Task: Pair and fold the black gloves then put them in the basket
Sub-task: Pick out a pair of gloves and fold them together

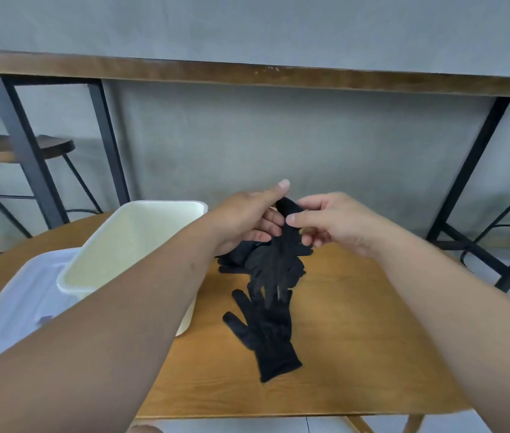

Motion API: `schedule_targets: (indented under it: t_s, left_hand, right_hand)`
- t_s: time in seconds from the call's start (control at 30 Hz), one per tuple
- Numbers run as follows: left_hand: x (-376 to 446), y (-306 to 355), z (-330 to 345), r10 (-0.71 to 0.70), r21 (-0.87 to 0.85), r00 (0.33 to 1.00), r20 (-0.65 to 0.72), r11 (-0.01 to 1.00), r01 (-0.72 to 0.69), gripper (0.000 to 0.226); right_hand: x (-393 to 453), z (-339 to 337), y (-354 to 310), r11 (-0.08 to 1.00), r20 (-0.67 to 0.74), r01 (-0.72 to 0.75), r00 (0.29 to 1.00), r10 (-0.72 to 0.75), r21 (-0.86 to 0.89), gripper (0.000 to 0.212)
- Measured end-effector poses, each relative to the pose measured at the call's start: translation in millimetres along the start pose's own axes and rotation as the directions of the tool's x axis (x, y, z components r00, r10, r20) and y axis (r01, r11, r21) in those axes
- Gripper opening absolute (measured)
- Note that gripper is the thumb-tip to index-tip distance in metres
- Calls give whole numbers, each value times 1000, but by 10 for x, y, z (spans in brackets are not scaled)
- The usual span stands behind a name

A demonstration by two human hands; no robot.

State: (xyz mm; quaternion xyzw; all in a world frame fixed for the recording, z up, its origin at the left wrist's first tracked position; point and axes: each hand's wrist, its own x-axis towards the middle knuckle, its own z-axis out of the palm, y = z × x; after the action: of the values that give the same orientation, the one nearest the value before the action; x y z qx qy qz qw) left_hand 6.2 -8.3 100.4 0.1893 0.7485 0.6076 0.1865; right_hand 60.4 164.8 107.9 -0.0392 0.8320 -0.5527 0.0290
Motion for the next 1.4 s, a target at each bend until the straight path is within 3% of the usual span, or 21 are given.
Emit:
schedule_targets:
  t_s: [0.07, 0.2, 0.27, 0.37, 0.5, 0.57, 0.67, 0.7, 0.77, 0.9, 1.17, 1.4]
  left_hand:
    - [-15, -7, -31, -11, -2, 1000, 22, 1000, 11, 39]
    - [-53, -28, -93, 18, 100, 997, 74, 995, -26, 14]
    - [-62, -23, -97, 16, 103, 998, 65, 994, -23, 20]
    - [-96, -5, -65, 11, 86, 991, 136, 996, -23, 13]
    - [-93, 23, -30, 26, 116, 986, 167, 992, -46, 10]
    - [-69, 5, -48, 22, 174, 987, 162, 983, -51, 16]
    - [-71, -6, -68, 15, 284, 980, 197, 956, -72, 18]
    - [-84, 1, -65, 15, 309, 980, 196, 948, -77, 17]
    - [-91, 6, -70, 25, 346, 986, 164, 935, -81, 17]
    - [-72, -40, -131, 42, 448, 996, 82, 891, -74, 10]
    - [-44, -163, -178, 88, 513, 993, -83, 858, -33, 9]
    - [-195, -193, -139, 332, 510, 913, -237, 842, -174, 7]
  right_hand:
    - [-28, 14, -10, 997, 58, -6, 998, 1, 75, 22]
    - [-78, -18, -22, 983, 187, -35, 982, 1, 180, 33]
    - [-79, -1, -22, 989, 140, -34, 990, 14, 145, 29]
    - [-30, 55, -18, 999, -12, -6, 1000, 6, -51, 17]
    - [54, 101, 7, 962, -200, 24, 976, -81, -271, 24]
    - [81, 96, 25, 946, -219, 53, 967, -129, -321, 30]
    - [72, 53, 39, 967, -94, 10, 995, -35, -254, 65]
    - [67, 35, 54, 974, -41, 2, 999, -11, -227, 63]
    - [71, -6, 90, 976, 17, 0, 1000, 4, -216, 39]
    - [83, -9, 136, 979, 20, -20, 999, 25, -202, 11]
    - [217, 98, 221, 973, -11, -107, 994, 107, -203, 4]
    - [99, 187, 175, 979, -191, 85, 974, -120, -183, 6]
